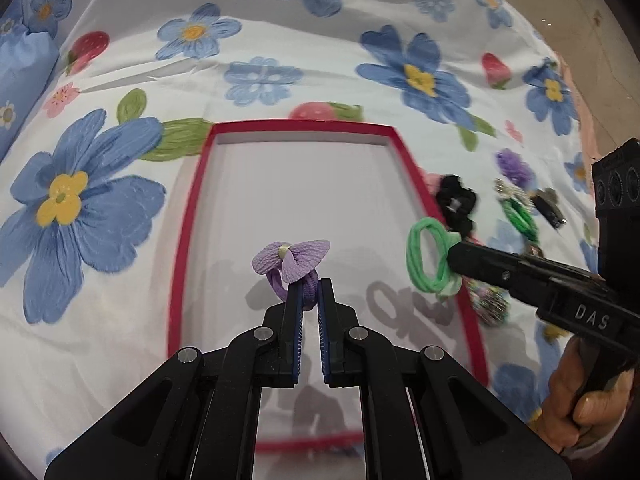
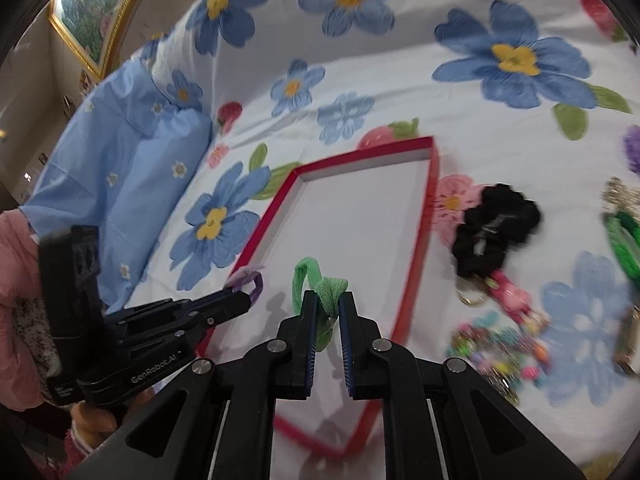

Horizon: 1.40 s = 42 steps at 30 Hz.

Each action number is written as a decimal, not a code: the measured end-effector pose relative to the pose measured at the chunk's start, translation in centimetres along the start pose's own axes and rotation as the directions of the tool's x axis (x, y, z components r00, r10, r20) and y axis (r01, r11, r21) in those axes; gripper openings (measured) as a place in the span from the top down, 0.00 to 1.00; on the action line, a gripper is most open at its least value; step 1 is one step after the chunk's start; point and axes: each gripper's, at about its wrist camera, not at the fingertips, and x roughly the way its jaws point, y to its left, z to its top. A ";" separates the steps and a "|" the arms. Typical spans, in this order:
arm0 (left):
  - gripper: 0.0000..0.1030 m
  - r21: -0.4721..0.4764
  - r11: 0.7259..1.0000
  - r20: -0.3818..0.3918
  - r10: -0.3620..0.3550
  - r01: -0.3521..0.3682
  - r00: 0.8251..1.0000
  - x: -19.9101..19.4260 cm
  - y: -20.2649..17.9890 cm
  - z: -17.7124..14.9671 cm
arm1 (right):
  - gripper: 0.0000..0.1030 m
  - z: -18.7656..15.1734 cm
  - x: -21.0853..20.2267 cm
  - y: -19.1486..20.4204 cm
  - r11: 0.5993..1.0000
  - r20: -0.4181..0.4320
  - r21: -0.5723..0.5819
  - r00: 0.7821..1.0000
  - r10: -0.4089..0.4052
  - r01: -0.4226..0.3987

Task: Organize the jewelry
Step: 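Place the purple and green hair ties into the red box with both tools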

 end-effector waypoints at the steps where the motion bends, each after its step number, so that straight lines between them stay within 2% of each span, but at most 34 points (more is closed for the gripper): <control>1: 0.94 0.000 1.000 -0.005 0.007 -0.007 1.000 0.5 0.2 0.5 | 0.90 0.4 0.8 -0.1 1.000 -0.009 0.002 1.000 -0.003 0.003; 8: 0.94 -0.032 0.999 -0.054 0.033 -0.035 0.998 4.6 1.6 3.0 | 0.90 3.1 5.2 -0.8 0.998 -0.050 -0.009 0.997 -0.061 0.061; 12: 0.93 -0.036 0.998 -0.065 0.044 -0.047 0.997 5.6 1.9 3.5 | 0.89 4.1 7.0 -1.4 0.996 -0.079 -0.009 0.993 -0.090 0.090; 13: 0.93 -0.033 0.998 -0.068 0.042 -0.045 0.997 5.7 1.9 3.5 | 0.86 4.2 7.2 -1.6 0.995 -0.082 -0.008 0.992 -0.095 0.095; 15: 0.92 -0.021 0.998 -0.075 0.051 -0.053 0.996 6.0 1.8 3.4 | 0.85 4.4 7.4 -1.9 0.995 -0.092 -0.004 0.991 -0.098 0.099; 18: 0.86 -0.007 0.998 -0.082 0.065 -0.065 0.995 6.1 1.5 3.4 | 0.84 4.6 7.5 -2.2 0.996 -0.098 0.006 0.992 -0.083 0.084; 21: 0.63 -0.011 0.997 -0.076 0.071 -0.072 0.995 6.0 1.6 3.4 | 0.80 4.7 7.5 -2.2 0.997 -0.096 0.012 0.993 -0.073 0.075; 25: 0.61 -0.014 0.996 -0.070 0.083 -0.084 0.994 5.5 1.7 3.3 | 0.73 4.8 7.2 -2.0 0.997 -0.087 0.014 0.994 -0.073 0.075; 26: 0.61 -0.018 0.996 -0.068 0.082 -0.084 0.994 5.2 1.8 3.3 | 0.68 4.8 7.0 -2.0 0.997 -0.081 0.017 0.994 -0.072 0.074; 29: 0.60 -0.033 0.997 -0.052 0.068 -0.069 0.996 4.1 1.7 3.1 | 0.67 5.0 5.6 -2.0 0.998 -0.046 0.032 0.997 -0.061 0.063; 31: 0.48 -0.048 0.997 -0.038 0.050 -0.052 0.998 3.2 1.4 3.0 | 0.67 5.0 4.1 -2.1 0.998 -0.011 0.044 0.999 -0.043 0.044; 33: 0.43 -0.057 0.998 -0.020 0.033 -0.035 0.999 2.4 0.8 2.7 | 0.66 4.9 2.4 -2.3 0.998 0.024 0.048 0.999 -0.043 0.042; 35: 0.42 -0.062 0.998 -0.002 0.003 -0.003 1.000 1.4 0.0 2.5 | 0.60 4.5 0.6 -2.9 0.997 0.056 0.056 0.997 -0.057 0.053; 38: 0.42 -0.078 0.995 0.016 -0.063 0.064 0.998 0.4 -1.4 2.3 | 0.58 3.8 -2.1 -4.0 0.994 0.091 0.072 0.992 -0.089 0.083; 42: 0.32 -0.059 0.993 0.045 -0.101 0.103 0.994 -0.8 -3.8 2.2 | 0.58 2.6 -5.0 -5.8 0.987 0.120 0.103 0.984 -0.135 0.123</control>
